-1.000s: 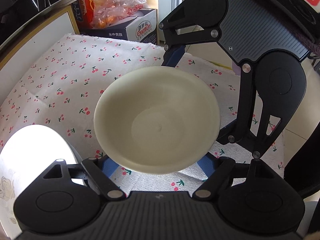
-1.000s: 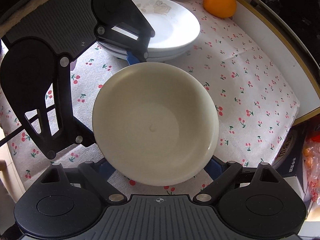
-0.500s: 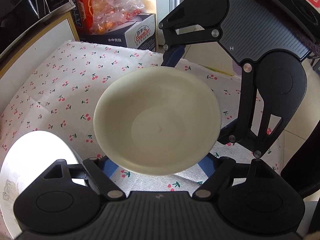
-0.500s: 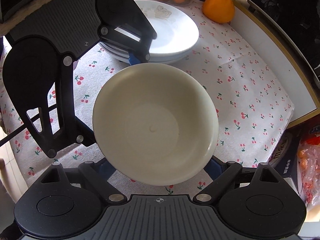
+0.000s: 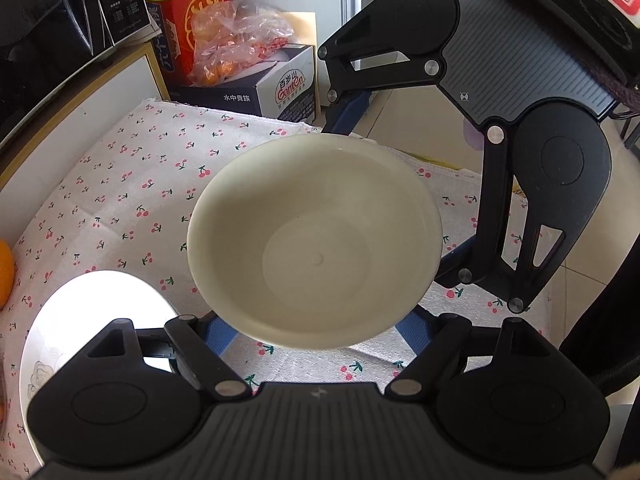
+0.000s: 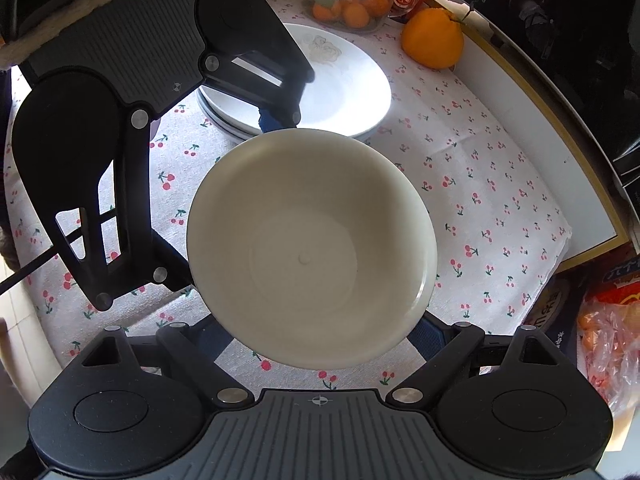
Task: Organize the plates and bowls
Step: 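Lift the nested bowls with both grippers and carry them over the plate stack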
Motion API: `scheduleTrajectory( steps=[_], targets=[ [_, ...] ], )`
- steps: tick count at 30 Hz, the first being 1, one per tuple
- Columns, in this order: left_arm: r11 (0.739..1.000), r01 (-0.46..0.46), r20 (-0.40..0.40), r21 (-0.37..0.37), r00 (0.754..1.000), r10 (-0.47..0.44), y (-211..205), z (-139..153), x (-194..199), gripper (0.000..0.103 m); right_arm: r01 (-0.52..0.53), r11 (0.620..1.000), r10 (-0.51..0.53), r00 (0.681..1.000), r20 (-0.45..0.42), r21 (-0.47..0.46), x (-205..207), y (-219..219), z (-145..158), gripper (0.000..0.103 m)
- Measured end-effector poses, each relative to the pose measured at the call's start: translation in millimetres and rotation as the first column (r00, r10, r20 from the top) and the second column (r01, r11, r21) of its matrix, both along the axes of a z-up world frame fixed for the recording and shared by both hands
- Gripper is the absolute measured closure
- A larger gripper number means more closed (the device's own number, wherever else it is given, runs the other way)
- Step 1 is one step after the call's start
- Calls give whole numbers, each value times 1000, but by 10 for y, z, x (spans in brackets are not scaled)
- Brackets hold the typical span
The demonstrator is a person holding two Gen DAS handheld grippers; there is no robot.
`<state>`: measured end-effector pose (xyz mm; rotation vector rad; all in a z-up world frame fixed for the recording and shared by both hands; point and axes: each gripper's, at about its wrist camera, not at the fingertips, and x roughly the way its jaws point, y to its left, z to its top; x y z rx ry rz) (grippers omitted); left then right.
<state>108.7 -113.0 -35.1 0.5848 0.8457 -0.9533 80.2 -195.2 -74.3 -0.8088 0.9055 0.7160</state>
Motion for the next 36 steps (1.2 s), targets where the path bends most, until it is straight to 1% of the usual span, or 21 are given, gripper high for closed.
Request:
scheduleTrajectory(
  steps=[7, 16, 22, 36],
  targets=[
    [1000, -14, 11, -18, 1000, 14, 122, 80, -32, 23, -23, 1000, 23, 1000, 18, 7, -20, 78, 88, 11],
    [998, -50, 31, -28, 998, 51, 315, 161, -26, 23, -64, 998, 64, 997, 41, 16, 29, 303, 181, 11],
    [996, -79, 35, -30, 996, 80, 451, 190, -14, 23, -98, 995, 97, 994, 53, 20, 93, 485, 187, 11],
    [989, -147, 55, -9, 988, 147, 759, 208, 56, 23, -156, 987, 154, 986, 68, 32, 270, 879, 164, 11]
  ],
)
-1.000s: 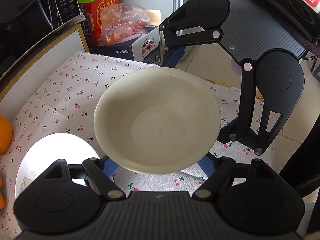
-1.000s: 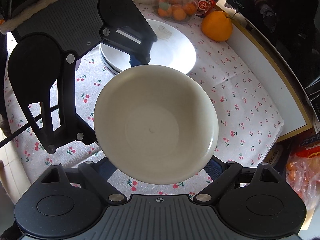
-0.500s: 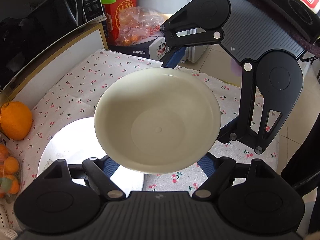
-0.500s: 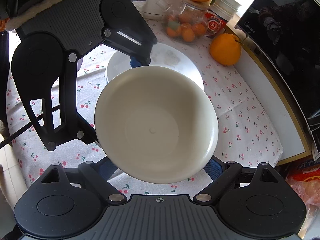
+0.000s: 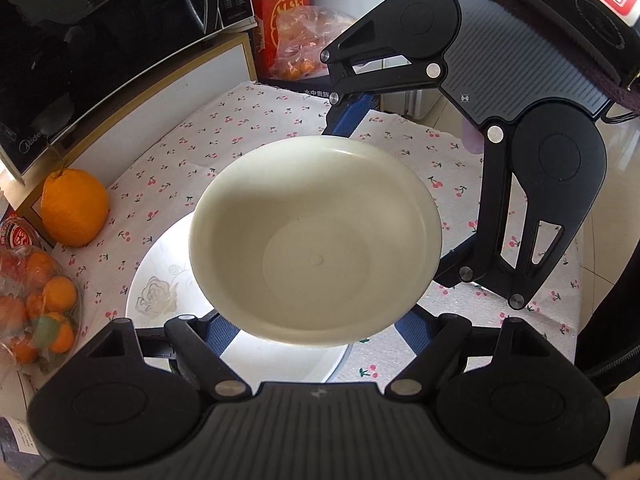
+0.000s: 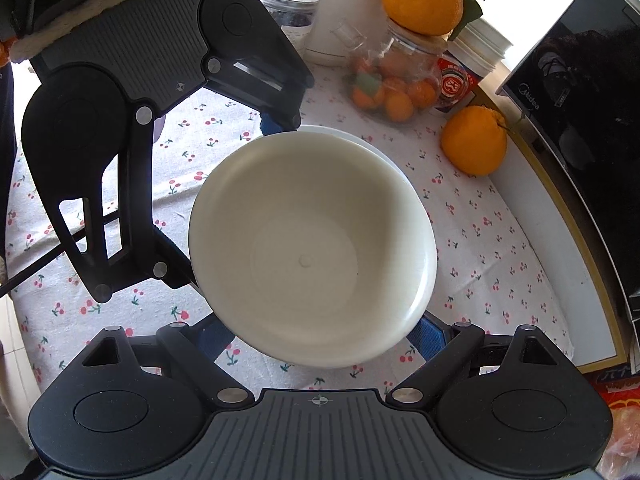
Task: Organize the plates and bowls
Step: 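Lift the nested bowls with both grippers and carry them over the plate stack, then lower the nested bowls onto the white plate stack with both grippers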
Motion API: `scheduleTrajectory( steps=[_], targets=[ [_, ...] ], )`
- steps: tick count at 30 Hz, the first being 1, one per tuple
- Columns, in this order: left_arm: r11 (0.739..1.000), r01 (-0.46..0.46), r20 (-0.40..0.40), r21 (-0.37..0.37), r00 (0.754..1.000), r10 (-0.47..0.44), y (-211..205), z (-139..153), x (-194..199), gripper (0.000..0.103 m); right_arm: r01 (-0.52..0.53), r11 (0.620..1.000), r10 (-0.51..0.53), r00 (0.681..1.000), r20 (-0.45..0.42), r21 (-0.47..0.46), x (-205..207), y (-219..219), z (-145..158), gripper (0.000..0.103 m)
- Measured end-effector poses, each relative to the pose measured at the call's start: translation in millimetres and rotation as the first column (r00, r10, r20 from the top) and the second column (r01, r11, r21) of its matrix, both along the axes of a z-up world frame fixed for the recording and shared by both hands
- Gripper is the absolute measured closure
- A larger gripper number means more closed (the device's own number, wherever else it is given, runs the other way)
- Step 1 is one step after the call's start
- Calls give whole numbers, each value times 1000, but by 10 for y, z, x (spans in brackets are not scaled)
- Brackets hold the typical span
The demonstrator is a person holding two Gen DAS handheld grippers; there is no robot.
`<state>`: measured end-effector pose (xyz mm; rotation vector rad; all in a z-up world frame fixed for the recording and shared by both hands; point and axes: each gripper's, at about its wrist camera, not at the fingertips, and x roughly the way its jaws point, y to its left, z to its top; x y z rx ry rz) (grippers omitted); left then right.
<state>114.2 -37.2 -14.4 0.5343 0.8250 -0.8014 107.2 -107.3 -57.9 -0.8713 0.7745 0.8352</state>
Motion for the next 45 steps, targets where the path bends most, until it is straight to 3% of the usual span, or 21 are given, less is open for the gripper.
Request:
scheduleTrajectory(
  steps=[19, 32, 45],
  targets=[
    [999, -52, -65, 11, 996, 53, 318, -127, 254, 23, -30, 1000, 30, 999, -21, 1, 375, 400, -151, 13],
    [996, -83, -68, 38, 994, 86, 353, -222, 370, 23, -14, 1000, 14, 999, -30, -22, 572, 515, -317, 13],
    [996, -83, -65, 22, 994, 84, 378, -253, 379, 15, 17, 1000, -17, 1000, -18, 20, 598, 486, -327, 11]
  ],
)
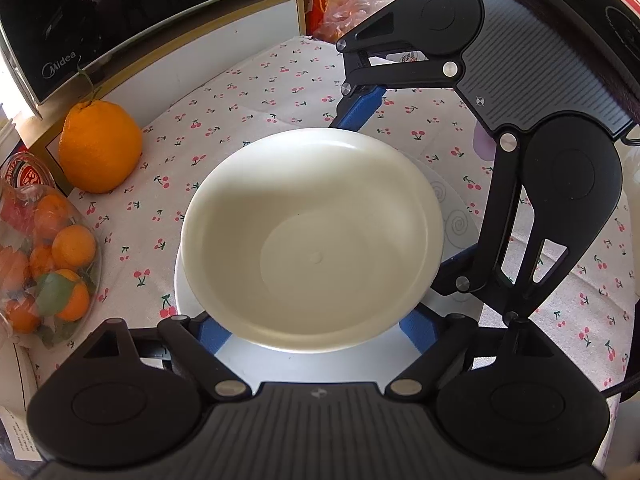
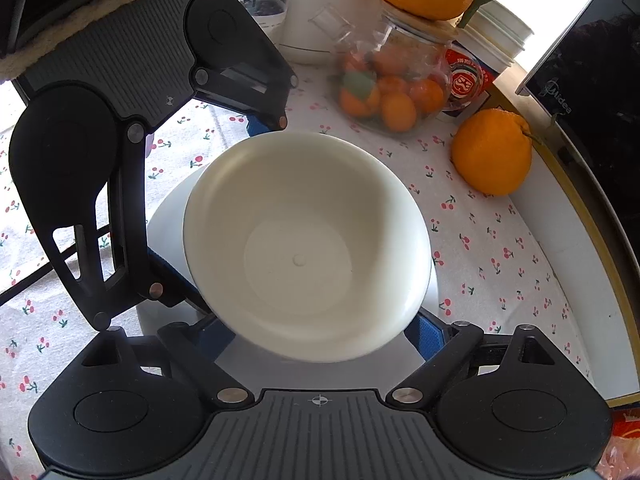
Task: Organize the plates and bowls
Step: 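Lower the nested bowls onto the white plate stack with both grippers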
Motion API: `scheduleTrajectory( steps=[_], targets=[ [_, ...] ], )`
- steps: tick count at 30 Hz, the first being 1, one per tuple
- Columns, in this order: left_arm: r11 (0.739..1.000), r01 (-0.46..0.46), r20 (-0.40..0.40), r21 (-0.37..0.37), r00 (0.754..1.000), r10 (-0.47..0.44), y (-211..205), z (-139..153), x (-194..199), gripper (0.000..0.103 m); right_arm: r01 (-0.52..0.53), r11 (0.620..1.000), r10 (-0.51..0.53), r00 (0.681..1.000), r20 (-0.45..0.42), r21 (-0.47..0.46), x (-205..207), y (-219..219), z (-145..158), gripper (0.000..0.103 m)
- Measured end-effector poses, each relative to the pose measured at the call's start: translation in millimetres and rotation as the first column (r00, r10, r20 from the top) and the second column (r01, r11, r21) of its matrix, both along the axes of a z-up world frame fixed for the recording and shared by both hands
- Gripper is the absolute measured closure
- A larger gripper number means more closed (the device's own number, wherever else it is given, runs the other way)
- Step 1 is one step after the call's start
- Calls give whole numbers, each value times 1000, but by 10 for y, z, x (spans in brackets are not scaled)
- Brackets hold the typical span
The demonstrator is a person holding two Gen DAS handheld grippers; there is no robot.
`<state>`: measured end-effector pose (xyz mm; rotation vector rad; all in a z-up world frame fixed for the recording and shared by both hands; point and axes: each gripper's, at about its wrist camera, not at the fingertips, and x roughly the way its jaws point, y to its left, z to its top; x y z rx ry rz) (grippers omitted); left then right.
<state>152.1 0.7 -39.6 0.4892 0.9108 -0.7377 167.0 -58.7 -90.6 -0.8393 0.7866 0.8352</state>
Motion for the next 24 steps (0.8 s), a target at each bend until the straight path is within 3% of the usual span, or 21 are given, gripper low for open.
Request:
scheduleTrajectory(
  steps=[9, 24],
  targets=[
    [1000, -2, -13, 6, 1000, 2, -3, -22, 7, 5, 23, 1000, -23, 1000, -12, -4, 0, 0, -6, 9],
    [1000, 11, 3, 13, 1000, -11, 45, 43, -116, 5, 72, 997, -72, 997, -17, -14, -51, -123, 50, 9]
  ],
)
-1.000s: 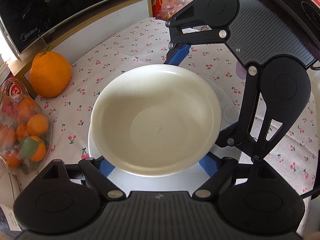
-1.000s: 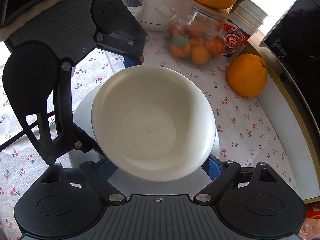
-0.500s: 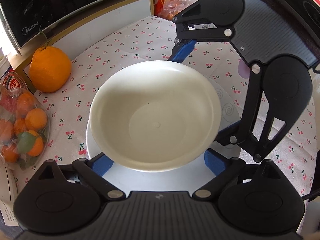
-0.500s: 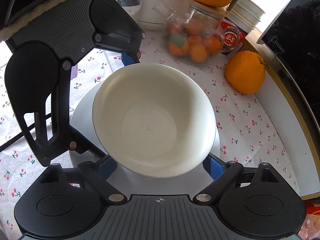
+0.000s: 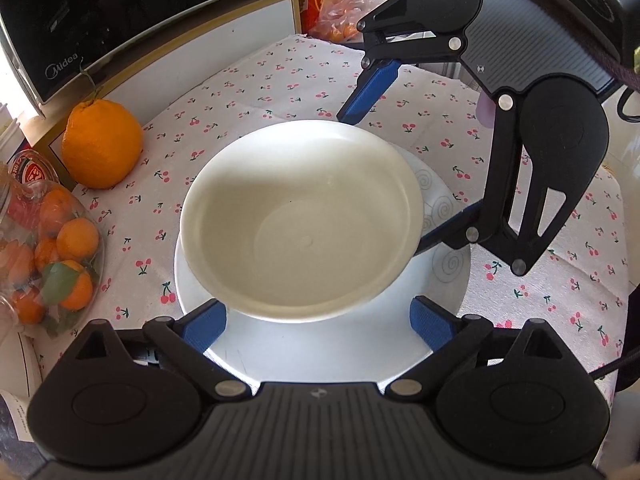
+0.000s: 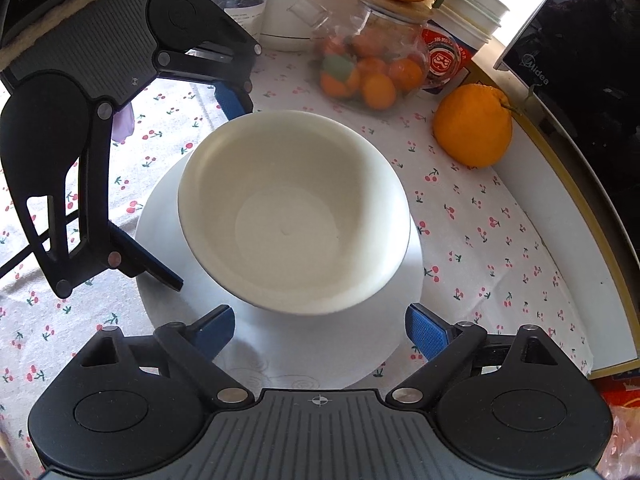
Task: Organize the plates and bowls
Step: 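Lower the nested bowls onto the white plate stack with both grippers, then open both grippers and release the bowls on the plates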
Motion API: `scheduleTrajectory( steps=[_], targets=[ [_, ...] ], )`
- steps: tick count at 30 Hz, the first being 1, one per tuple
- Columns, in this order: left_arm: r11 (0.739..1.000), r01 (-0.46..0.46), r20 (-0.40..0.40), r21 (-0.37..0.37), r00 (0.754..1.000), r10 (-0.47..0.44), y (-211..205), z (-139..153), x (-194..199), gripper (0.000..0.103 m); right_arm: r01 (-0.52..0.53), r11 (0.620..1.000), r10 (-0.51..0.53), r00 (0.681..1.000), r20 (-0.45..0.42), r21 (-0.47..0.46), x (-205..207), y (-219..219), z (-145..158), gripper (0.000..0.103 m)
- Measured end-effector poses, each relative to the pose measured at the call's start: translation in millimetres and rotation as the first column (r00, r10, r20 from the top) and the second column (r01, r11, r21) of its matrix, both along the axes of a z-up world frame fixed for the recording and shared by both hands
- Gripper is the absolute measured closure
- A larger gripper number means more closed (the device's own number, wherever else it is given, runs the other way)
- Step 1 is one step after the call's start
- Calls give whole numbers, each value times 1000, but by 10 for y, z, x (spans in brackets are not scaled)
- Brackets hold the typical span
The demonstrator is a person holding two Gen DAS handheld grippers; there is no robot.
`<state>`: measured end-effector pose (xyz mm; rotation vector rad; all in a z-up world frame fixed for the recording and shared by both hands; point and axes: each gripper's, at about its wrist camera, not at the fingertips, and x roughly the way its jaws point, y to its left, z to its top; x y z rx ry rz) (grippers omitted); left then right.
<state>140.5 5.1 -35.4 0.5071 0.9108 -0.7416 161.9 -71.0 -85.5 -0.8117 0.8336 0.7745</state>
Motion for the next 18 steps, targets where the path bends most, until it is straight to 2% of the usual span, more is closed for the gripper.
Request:
scheduleTrajectory(
  steps=[14, 18],
  targets=[
    [997, -57, 17, -55, 998, 58, 137, 81, -80, 4, 85, 995, -87, 996, 31, 44, -189, -206, 115, 9],
    [999, -24, 23, -41, 999, 25, 107, 123, -178, 2, 112, 991, -116, 993, 39, 75, -295, -250, 176, 9]
  ],
)
